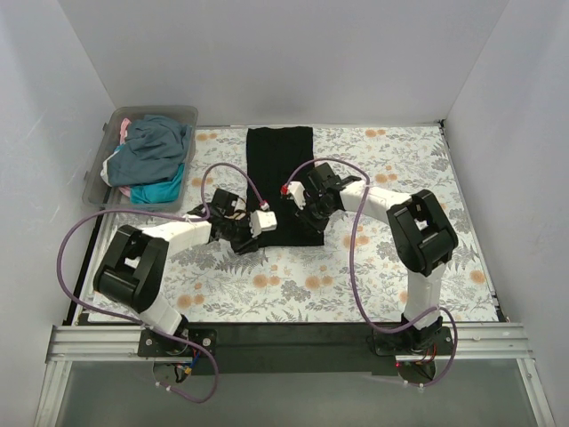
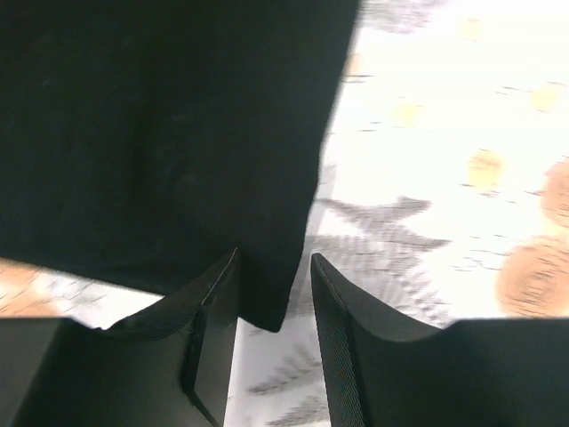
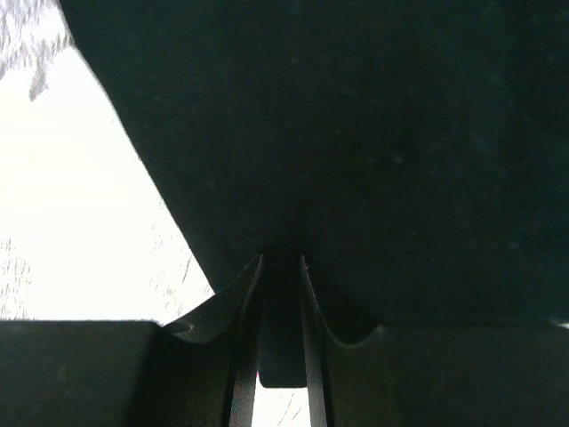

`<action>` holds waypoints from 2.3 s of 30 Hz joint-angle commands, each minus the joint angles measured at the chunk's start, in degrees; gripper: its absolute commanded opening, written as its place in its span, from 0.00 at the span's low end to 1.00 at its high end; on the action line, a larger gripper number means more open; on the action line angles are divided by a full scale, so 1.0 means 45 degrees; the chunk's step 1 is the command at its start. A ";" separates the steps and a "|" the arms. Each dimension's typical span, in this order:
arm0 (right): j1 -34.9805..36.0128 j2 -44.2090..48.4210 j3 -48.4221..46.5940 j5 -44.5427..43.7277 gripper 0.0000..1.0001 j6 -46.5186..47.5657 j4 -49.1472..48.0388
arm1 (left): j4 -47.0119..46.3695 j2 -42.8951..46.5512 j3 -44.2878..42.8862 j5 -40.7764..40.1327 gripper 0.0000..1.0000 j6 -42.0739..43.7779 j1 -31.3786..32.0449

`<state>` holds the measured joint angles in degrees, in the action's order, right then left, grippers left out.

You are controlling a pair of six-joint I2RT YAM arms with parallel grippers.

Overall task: Fold and stack the t-shirts
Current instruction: Fold the tshirt

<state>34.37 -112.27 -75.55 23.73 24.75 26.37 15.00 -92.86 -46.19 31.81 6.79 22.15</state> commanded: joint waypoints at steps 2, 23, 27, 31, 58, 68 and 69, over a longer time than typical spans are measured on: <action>0.0155 0.0650 0.1357 -0.0155 0.29 0.0592 0.1248 | 0.1664 0.0986 0.0831 -0.0176 0.34 0.0856 0.1149; 0.2087 0.8385 0.6532 -0.3278 0.50 0.4361 -0.0327 | 0.1767 0.7198 0.3387 0.0372 0.54 0.1245 0.1757; 0.2848 0.8426 0.7742 -0.3943 0.49 0.5279 -0.1756 | 0.0653 0.6672 0.3703 0.0372 0.53 0.2006 0.1796; 0.3046 0.7879 0.8018 -0.4217 0.46 0.5788 -0.2226 | 0.0085 0.5911 0.3761 -0.0017 0.52 0.2749 0.1894; 0.3143 0.8349 0.8391 -0.3419 0.49 0.6335 -0.2540 | -0.1186 0.4014 0.4348 -0.0605 0.20 0.3375 0.2109; 0.3124 0.6415 0.8546 -0.3358 0.30 0.5848 -0.3224 | -0.1167 0.4092 0.4386 -0.0566 0.15 0.2984 0.2109; 0.3124 0.6413 0.8624 -0.3358 0.16 0.5808 -0.3223 | -0.1108 0.4208 0.4406 -0.0508 0.11 0.3003 0.2109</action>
<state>48.14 -81.01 -37.69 7.84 52.34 11.09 7.68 -74.56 -26.87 30.09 20.47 31.53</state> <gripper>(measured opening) 0.252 0.136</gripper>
